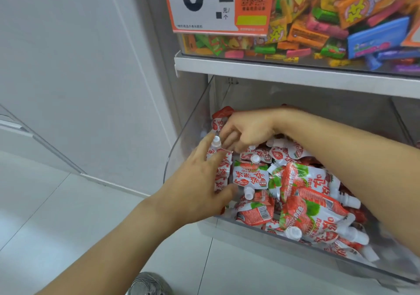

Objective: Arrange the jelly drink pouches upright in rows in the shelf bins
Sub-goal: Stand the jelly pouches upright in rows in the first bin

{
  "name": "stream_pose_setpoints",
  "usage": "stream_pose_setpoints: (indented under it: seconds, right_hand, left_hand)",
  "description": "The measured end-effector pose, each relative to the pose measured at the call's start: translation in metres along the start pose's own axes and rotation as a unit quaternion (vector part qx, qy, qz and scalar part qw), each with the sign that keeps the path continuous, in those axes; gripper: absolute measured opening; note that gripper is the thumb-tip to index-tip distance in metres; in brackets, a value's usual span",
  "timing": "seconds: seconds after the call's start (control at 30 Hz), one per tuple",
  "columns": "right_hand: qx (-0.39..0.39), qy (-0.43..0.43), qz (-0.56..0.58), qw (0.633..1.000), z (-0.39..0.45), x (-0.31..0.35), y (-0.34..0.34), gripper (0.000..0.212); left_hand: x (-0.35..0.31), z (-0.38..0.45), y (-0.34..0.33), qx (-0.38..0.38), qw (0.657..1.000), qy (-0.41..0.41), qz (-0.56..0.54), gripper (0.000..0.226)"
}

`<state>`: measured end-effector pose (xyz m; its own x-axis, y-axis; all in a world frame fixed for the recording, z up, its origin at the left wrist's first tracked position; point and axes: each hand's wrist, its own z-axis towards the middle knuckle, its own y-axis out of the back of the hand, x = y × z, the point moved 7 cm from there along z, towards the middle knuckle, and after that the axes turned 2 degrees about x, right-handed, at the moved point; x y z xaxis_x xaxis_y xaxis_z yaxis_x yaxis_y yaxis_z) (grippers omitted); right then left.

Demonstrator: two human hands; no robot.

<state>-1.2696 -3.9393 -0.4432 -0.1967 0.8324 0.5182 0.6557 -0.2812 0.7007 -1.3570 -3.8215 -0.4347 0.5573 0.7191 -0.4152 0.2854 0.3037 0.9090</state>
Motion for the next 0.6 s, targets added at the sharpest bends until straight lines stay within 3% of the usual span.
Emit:
stream_pose_setpoints:
  seconds: [0.1, 0.13, 0.23, 0.4, 0.47, 0.6]
  right_hand:
    - [-0.249, 0.046, 0.032, 0.967, -0.001, -0.011, 0.044, 0.045]
    - [-0.286, 0.056, -0.002, 0.957, 0.002, -0.012, 0.050, 0.055]
    - [-0.243, 0.036, -0.121, 0.962, 0.021, -0.017, 0.036, 0.069]
    - [-0.281, 0.012, -0.251, 0.926, 0.022, -0.021, 0.035, 0.040]
    - [-0.336, 0.015, -0.225, 0.915, 0.008, -0.014, 0.046, 0.027]
    - [-0.392, -0.013, -0.063, 0.918, -0.011, -0.009, 0.046, 0.031]
  left_hand:
    - [0.003, 0.000, -0.001, -0.014, 1.000, 0.007, -0.007, 0.073]
    - [0.004, -0.001, -0.002, -0.019, 1.000, 0.006, -0.004, 0.073]
    - [0.005, -0.001, -0.003, -0.044, 0.999, -0.004, 0.000, 0.077]
    - [0.006, 0.001, -0.002, -0.072, 0.997, -0.001, -0.018, 0.084]
    - [0.007, 0.002, -0.002, -0.075, 0.997, 0.007, -0.018, 0.086]
    - [0.005, 0.002, -0.002, -0.077, 0.997, 0.001, -0.019, 0.088]
